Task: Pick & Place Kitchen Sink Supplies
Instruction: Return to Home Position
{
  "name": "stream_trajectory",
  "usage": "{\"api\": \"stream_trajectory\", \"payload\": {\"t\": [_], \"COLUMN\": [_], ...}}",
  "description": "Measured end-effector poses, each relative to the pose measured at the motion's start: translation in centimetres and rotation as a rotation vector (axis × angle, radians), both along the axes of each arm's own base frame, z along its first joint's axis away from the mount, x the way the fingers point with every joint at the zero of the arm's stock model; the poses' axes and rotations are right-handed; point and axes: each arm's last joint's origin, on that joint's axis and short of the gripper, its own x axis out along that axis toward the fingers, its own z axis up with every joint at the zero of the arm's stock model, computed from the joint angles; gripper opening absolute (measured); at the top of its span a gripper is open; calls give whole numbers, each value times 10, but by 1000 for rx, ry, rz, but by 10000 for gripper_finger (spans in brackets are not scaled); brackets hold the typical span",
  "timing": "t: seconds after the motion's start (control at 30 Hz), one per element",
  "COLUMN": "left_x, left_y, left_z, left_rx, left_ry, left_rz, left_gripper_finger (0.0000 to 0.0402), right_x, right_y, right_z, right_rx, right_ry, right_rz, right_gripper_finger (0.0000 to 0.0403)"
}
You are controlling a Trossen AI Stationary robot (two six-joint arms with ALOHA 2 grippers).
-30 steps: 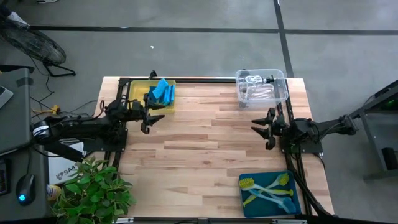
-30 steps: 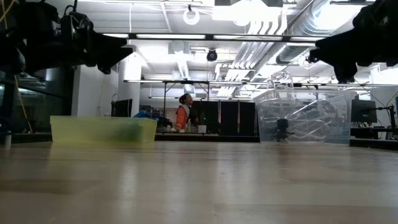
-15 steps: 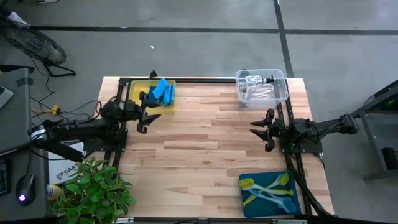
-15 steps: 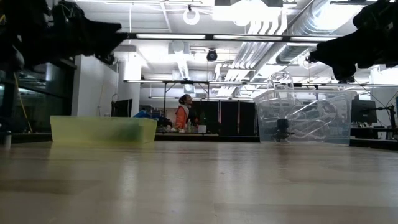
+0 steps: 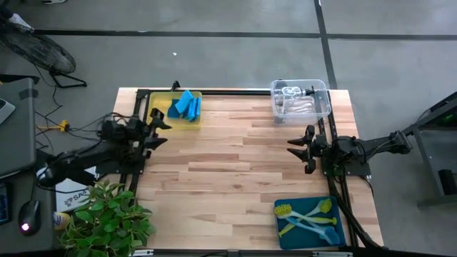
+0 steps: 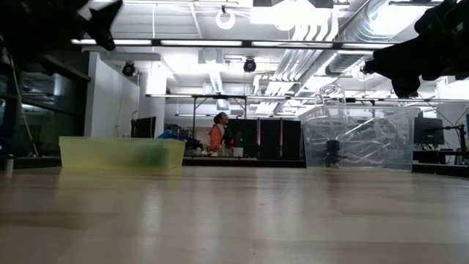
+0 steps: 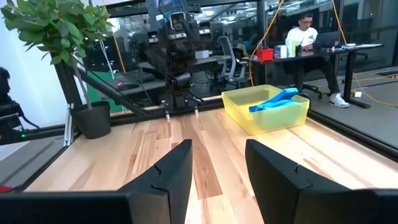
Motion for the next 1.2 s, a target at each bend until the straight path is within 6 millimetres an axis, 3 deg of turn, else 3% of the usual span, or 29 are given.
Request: {"api": "stream_trajectory", "payload": {"t": [0.2, 0.37, 1.2], "left_x": [-22, -27, -17], "left_y": [-13, -14, -9], "left_z": [12, 6, -14], "left_rx": [-34, -123, -248], "left_ry": [-128, -86, 137], "left_rz": [-27, 15, 2], "left_gripper_finger": [208, 209, 209], "right_x": [0, 0, 0], "right_y": [0, 0, 0], "right_z": [0, 0, 0], "right_rx": [8, 8, 8], "right_ry": [-2, -2, -3], "right_rz": [1, 1, 1], "right_gripper_finger": [142, 142, 142]}}
